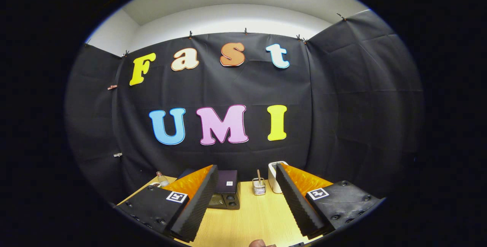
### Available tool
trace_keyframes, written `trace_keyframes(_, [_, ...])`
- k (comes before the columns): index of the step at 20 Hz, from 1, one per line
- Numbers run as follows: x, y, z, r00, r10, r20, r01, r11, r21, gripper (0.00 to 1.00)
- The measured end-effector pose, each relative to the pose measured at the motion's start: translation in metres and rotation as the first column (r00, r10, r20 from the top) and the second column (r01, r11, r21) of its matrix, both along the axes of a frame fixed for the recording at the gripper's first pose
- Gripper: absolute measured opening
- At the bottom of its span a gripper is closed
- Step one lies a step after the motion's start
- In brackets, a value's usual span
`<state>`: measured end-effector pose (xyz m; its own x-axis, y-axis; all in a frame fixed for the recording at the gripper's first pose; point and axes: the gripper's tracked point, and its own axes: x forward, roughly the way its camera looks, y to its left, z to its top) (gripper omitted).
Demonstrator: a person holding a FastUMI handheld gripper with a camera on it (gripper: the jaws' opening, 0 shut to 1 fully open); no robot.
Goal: Open the toaster oven, put the food inside, and close the toaster oven door.
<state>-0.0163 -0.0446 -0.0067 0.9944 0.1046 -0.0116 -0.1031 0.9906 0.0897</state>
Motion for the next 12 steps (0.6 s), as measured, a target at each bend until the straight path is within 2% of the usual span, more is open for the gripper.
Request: trace_keyframes(12, [0.008,-0.026,-0.007,0.999,-0.031,-0.009,0.031,0.999,0.015,0.98])
